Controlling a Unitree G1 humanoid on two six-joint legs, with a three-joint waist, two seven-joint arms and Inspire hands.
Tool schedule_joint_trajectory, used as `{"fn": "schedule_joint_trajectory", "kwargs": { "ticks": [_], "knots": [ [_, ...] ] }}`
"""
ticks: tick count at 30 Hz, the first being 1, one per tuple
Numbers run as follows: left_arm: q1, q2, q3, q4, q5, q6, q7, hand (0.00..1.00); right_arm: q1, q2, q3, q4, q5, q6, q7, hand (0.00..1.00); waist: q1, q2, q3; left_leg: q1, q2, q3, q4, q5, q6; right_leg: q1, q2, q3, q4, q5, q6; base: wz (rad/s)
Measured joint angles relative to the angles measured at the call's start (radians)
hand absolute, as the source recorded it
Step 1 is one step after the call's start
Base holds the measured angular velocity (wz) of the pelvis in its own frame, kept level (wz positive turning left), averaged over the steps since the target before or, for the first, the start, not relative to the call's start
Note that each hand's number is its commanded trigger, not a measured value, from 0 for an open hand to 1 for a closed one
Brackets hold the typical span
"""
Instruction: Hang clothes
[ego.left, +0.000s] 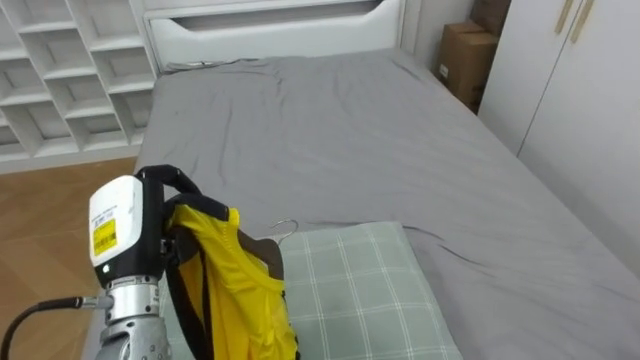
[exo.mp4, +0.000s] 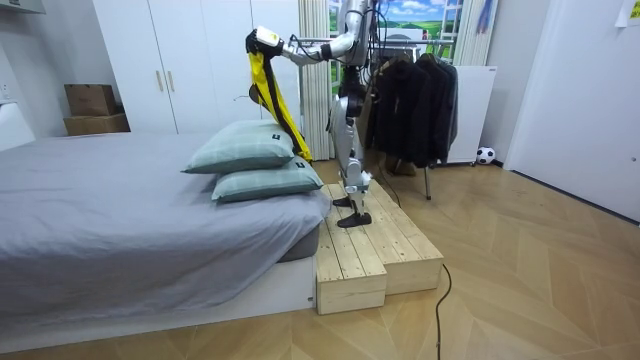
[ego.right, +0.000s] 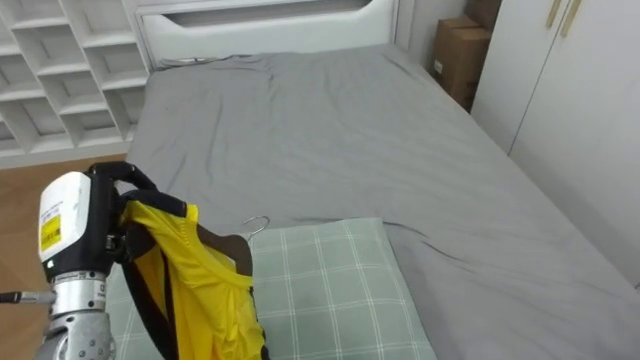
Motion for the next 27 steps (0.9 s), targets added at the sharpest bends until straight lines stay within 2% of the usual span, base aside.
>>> {"fn": "schedule_joint_trajectory", "kwargs": {
  "ticks": [13,20,23,27],
  "knots": [
    [0.002,-0.001,0.0,-0.006,0.001,0.001,0.002,1.0,0.009,0.0,-0.002,-0.001,0.014,0.009,-0.002,0.0,0.0,0.001,-0.0001,0.002,-0.001,-0.002,-0.011,0.0,0.0,0.004,0.001,0.001,-0.009,0.0,0.0,0.0],
    [0.048,0.008,0.003,-0.158,0.004,0.0,0.003,1.0,0.017,-0.006,-0.04,-0.008,0.013,0.008,-0.006,0.0,0.005,0.008,0.0024,0.003,-0.001,-0.002,-0.016,0.0,0.0,0.003,0.002,0.002,-0.008,0.0,0.0,0.0],
    [0.048,0.027,0.029,-0.187,0.014,-0.018,0.006,1.0,0.017,-0.011,-0.071,-0.01,-0.012,0.006,-0.009,0.0,0.006,0.012,0.0018,0.011,-0.001,0.002,-0.013,0.0,0.0,0.008,0.002,0.004,-0.007,0.0,0.0,0.0],
    [0.048,0.029,0.078,-0.201,0.022,-0.02,0.017,1.0,0.017,-0.016,-0.123,-0.016,-0.062,0.006,-0.03,0.0,0.002,0.015,0.0033,0.018,-0.002,0.001,-0.014,0.0,0.0,0.014,0.001,0.007,-0.006,0.0,0.0,0.0]
  ]
}}
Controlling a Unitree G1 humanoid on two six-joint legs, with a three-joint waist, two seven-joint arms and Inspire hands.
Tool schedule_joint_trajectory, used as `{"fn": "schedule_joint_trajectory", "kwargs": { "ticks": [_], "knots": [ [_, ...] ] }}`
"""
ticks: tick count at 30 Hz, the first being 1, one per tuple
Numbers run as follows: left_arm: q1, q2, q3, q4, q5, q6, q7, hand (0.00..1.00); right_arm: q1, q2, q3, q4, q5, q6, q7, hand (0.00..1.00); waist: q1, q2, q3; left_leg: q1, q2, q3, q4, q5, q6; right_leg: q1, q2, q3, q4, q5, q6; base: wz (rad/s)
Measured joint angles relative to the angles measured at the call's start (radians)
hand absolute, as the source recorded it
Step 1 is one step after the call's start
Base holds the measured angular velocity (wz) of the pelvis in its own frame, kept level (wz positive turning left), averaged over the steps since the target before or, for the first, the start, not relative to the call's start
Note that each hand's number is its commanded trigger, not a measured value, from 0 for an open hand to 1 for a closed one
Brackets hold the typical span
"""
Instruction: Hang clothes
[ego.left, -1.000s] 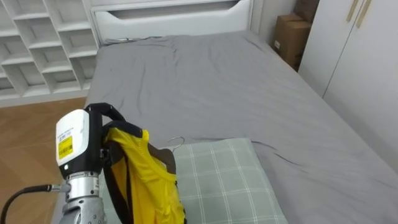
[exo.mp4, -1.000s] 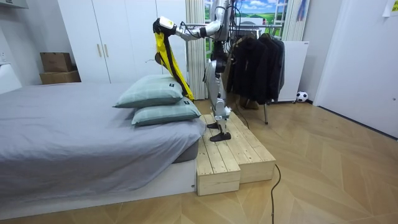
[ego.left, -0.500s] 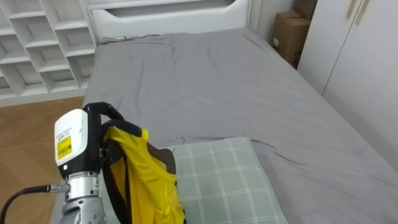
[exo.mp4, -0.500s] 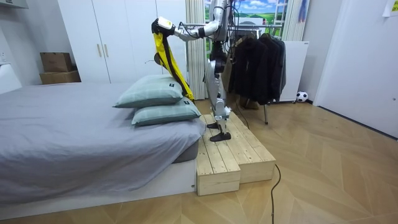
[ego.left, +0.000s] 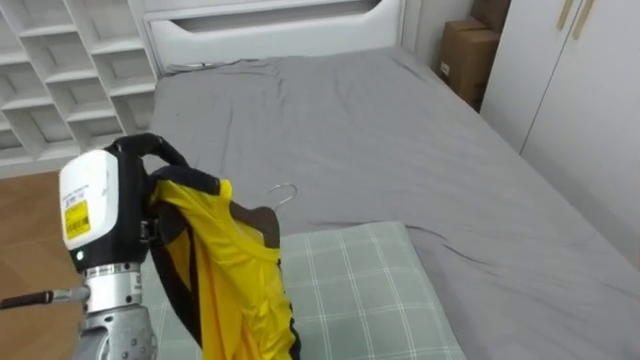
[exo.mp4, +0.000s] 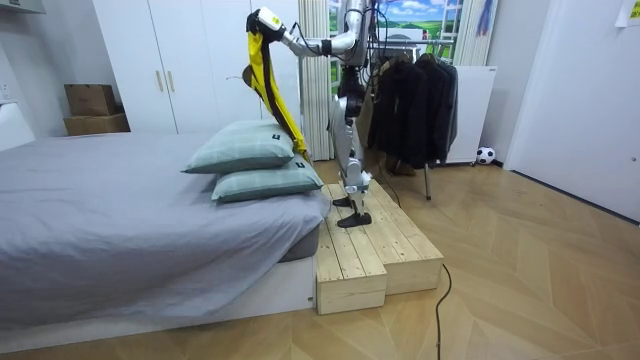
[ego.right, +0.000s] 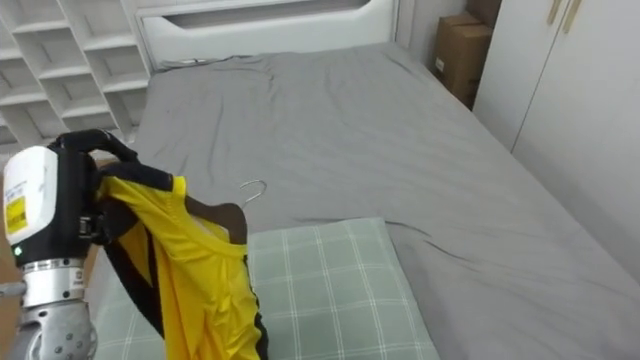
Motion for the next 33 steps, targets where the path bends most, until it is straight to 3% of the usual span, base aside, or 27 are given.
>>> {"fn": "schedule_joint_trajectory", "kwargs": {
  "ticks": [4,6,8,13,18,27,33],
  "knots": [
    [0.0,0.02,0.036,-0.001,-0.002,0.0,0.021,1.0,0.0,-0.013,-0.039,-0.008,-0.056,-0.001,-0.052,0.0,-0.002,-0.001,0.0013,0.001,0.0,0.002,0.003,0.0,0.0,0.0,0.0,0.004,0.001,0.0,0.001,0.0],
    [0.0,0.049,0.036,-0.015,-0.013,0.0,0.037,1.0,0.0,-0.023,-0.066,-0.018,-0.115,0.0,-0.102,0.0,-0.005,-0.003,0.0024,0.001,-0.001,0.001,0.003,0.0,0.0,0.001,-0.001,0.003,0.001,0.0,0.001,0.0],
    [0.0,0.061,0.036,-0.028,-0.015,0.0,0.058,1.0,-0.001,-0.033,-0.074,-0.044,-0.176,0.0,-0.144,0.0,-0.003,-0.004,0.0032,0.002,-0.001,0.0,0.003,0.0,0.0,0.001,-0.001,0.003,0.002,0.0,0.001,0.0],
    [0.003,0.065,0.036,-0.049,-0.011,-0.001,0.072,1.0,-0.002,-0.043,-0.083,-0.179,-0.293,0.0,-0.233,0.0,-0.002,-0.011,0.0061,0.002,-0.001,0.001,0.003,0.0,0.0,0.001,-0.001,0.002,0.001,-0.001,0.001,0.0],
    [0.011,0.065,0.034,-0.058,-0.01,0.001,0.072,1.0,-0.001,-0.043,-0.086,-0.392,-0.359,-0.009,-0.316,0.0,0.001,-0.017,0.0027,0.001,-0.001,0.001,0.002,0.0,0.0,-0.002,-0.001,0.001,0.0,-0.001,0.002,0.0],
    [0.011,0.074,0.036,-0.12,-0.009,0.029,0.071,1.0,-0.003,-0.043,-0.084,-0.781,-0.334,-0.013,-0.33,0.0,0.025,-0.018,-0.0023,0.002,-0.001,-0.002,0.004,0.0,0.0,-0.007,-0.003,0.001,0.017,-0.005,0.008,-0.01],
    [0.011,0.073,0.043,-0.139,0.001,0.049,0.067,1.0,-0.002,-0.044,-0.086,-0.903,-0.335,-0.009,-0.273,0.0,0.025,-0.015,-0.0051,0.001,-0.002,-0.003,0.003,0.0,0.0,-0.006,-0.004,0.002,0.018,-0.005,0.008,0.01]
  ]
}}
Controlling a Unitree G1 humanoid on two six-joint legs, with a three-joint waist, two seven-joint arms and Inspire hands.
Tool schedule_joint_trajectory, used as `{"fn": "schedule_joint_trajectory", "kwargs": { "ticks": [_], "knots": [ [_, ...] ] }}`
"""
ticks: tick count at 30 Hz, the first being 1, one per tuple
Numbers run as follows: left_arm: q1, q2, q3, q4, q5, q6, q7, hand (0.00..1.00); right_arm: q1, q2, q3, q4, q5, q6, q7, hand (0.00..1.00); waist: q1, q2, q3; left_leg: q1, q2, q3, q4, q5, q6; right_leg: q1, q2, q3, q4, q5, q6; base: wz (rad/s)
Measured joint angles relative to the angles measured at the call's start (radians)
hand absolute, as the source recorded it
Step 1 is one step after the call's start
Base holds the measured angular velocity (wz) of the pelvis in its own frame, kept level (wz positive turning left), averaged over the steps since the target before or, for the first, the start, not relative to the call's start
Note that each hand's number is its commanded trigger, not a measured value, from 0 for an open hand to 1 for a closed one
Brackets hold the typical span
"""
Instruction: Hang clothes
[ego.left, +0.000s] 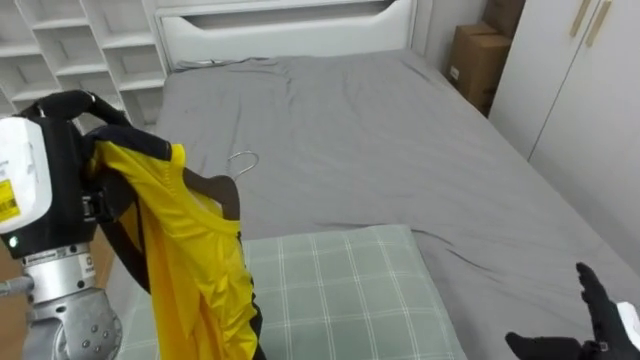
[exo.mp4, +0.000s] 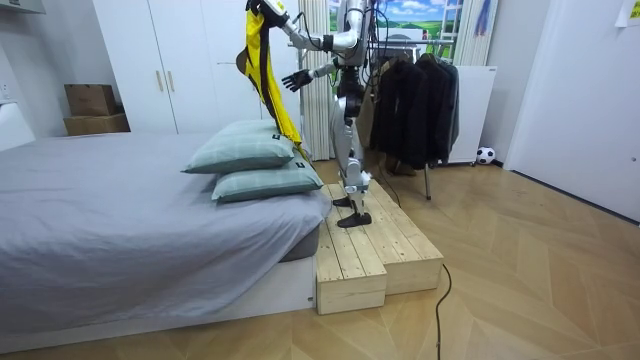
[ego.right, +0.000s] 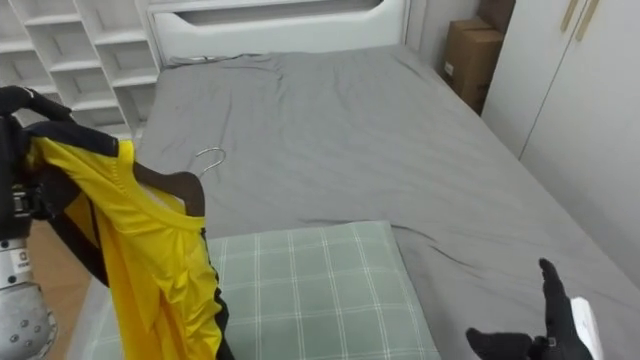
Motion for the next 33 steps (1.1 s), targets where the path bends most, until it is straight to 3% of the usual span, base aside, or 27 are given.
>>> {"fn": "schedule_joint_trajectory", "kwargs": {
  "ticks": [8,18,25,33],
  "knots": [
    [0.027,-0.003,0.001,-0.033,0.071,0.002,-0.001,1.0,0.0,-0.037,-0.001,-0.162,0.012,0.0,0.036,0.0,0.004,0.003,-0.0015,0.006,-0.001,0.001,0.001,0.0,0.0,0.0,-0.002,0.001,0.011,0.0,0.0,0.0],
    [0.027,-0.01,0.002,-0.102,0.08,-0.002,0.005,1.0,-0.01,-0.062,-0.001,-0.265,0.01,0.0,0.064,0.0,0.028,0.002,-0.0006,0.007,-0.001,0.002,0.001,0.0,0.0,-0.002,-0.003,0.002,0.013,0.0,0.0,0.0],
    [0.027,-0.029,0.002,-0.134,0.163,-0.004,0.006,1.0,-0.043,-0.061,0.021,-0.275,0.046,-0.001,0.129,0.0,0.042,0.002,0.0005,0.011,-0.001,0.007,0.001,0.0,0.0,-0.001,-0.004,0.003,0.013,0.0,0.0,-0.02],
    [0.018,-0.04,0.001,-0.162,0.232,-0.004,0.009,1.0,-0.046,-0.027,0.073,-0.275,0.042,-0.001,0.19,0.0,0.056,0.009,0.0082,-0.005,0.0,-0.001,0.013,-0.001,0.001,-0.005,-0.003,0.001,0.013,0.0,0.0,0.02]
  ]
}}
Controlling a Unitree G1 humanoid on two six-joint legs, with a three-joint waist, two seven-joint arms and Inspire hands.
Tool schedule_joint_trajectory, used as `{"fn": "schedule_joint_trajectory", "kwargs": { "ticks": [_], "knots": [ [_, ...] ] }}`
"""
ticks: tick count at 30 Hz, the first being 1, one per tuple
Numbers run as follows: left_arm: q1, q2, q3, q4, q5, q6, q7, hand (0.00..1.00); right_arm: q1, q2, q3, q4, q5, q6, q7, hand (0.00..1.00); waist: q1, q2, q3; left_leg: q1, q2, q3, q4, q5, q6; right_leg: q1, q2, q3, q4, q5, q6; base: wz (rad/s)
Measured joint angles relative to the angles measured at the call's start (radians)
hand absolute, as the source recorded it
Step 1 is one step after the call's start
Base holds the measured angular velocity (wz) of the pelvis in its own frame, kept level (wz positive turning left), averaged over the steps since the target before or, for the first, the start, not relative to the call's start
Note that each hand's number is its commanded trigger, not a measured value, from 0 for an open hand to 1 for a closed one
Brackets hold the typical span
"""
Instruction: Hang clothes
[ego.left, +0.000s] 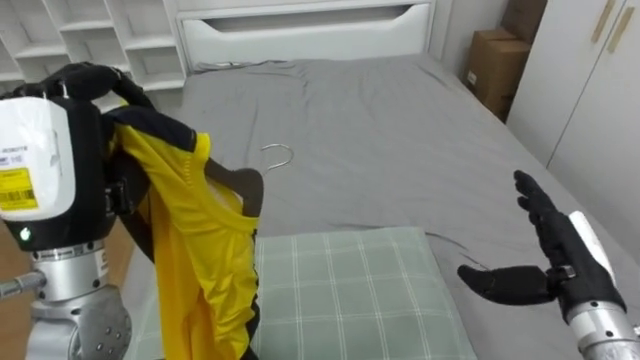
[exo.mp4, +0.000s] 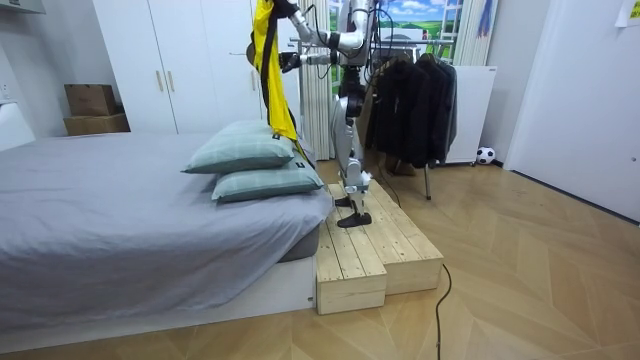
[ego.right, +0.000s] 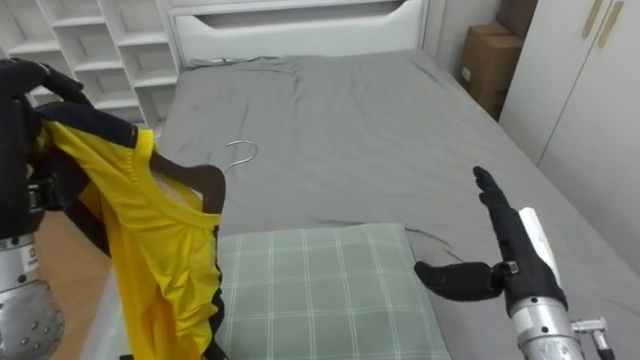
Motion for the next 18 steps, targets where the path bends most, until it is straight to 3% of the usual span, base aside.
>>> {"fn": "schedule_joint_trajectory", "kwargs": {
  "ticks": [10,18],
  "knots": [
    [-0.017,0.0,-0.019,-0.022,-0.003,0.002,0.017,1.0,-0.003,0.003,0.096,0.0,0.095,0.0,0.072,0.0,0.0,0.011,0.0022,-0.004,0.0,-0.002,0.001,0.0,0.0,0.002,-0.001,-0.004,0.0,0.0,0.0,0.0],
    [-0.018,0.0,-0.028,-0.022,0.0,-0.015,0.017,1.0,-0.011,0.039,0.128,0.016,0.122,0.0,0.123,0.0,0.0,0.019,0.0046,-0.002,-0.002,-0.008,0.001,0.0,0.0,0.002,-0.001,-0.01,-0.001,0.0,0.0,0.0]
  ]
}}
